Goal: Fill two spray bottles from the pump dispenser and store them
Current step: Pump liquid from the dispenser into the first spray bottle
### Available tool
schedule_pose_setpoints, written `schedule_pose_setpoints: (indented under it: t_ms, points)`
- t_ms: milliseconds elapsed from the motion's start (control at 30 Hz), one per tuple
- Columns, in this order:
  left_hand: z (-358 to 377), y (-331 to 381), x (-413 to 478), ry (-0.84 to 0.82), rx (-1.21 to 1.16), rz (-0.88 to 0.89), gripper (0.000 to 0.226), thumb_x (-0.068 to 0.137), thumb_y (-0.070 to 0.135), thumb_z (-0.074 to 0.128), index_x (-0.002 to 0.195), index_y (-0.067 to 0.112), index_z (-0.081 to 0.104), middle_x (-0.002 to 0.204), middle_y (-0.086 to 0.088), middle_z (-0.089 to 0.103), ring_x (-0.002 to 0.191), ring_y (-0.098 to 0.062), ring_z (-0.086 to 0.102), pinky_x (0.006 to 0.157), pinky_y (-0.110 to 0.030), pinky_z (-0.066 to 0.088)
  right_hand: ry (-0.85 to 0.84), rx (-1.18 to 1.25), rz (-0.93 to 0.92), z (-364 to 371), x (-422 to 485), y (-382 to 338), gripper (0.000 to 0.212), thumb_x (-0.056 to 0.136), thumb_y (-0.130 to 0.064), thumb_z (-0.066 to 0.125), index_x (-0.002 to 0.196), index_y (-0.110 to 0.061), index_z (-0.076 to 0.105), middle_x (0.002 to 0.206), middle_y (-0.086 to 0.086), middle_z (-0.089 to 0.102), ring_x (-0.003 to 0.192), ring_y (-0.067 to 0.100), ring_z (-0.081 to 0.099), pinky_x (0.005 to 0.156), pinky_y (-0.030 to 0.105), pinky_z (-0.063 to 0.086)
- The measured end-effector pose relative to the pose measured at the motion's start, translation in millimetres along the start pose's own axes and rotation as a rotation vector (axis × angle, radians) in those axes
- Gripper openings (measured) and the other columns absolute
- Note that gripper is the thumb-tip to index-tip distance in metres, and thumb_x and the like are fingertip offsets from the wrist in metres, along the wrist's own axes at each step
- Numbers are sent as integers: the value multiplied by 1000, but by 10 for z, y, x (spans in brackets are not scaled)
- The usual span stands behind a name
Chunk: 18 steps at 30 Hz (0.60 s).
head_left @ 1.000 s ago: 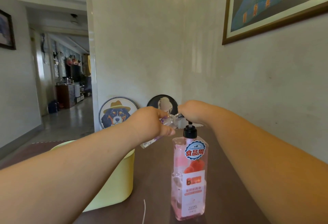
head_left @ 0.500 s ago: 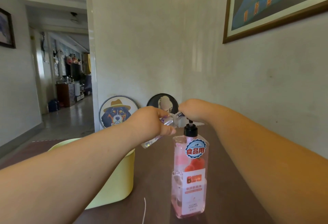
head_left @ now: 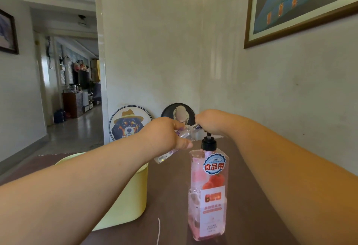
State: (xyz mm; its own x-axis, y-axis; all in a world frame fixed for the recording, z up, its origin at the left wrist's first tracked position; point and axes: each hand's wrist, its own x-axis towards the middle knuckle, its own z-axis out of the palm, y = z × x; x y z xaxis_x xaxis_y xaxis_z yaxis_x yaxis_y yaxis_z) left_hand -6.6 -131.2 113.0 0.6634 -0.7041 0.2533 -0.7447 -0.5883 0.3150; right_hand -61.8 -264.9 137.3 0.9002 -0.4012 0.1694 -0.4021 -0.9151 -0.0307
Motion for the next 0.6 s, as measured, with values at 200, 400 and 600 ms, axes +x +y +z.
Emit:
schedule_pose_setpoints:
  t_ms: [200, 400, 600]
  points:
    - [33, -2, 5, 14, 16, 5, 62, 77, 46, 70, 134, 31, 53, 124, -4, 65, 111, -21, 61, 80, -23, 42, 34, 10, -32, 85, -9, 36, 33, 99, -9, 37, 124, 0, 55, 126, 18, 59, 88, 21, 45, 81, 31, 41]
    - [68, -26, -16, -15, 5, 2, 63, 79, 46, 69, 137, 31, 51, 128, -2, 63, 114, -20, 60, 88, -23, 43, 33, -77, -57, 159, 25, 22, 29, 96, -6, 44, 123, 0, 53, 122, 17, 61, 109, 30, 60, 89, 32, 48]
    - [-32, 47, 7, 31, 19, 9, 59, 77, 46, 70, 131, 28, 56, 115, -2, 68, 102, -20, 62, 80, -24, 44, 120, -59, -87, 40, -1, 96, 30, 100, -8, 37, 120, 1, 57, 122, 16, 61, 96, 25, 56, 82, 31, 44]
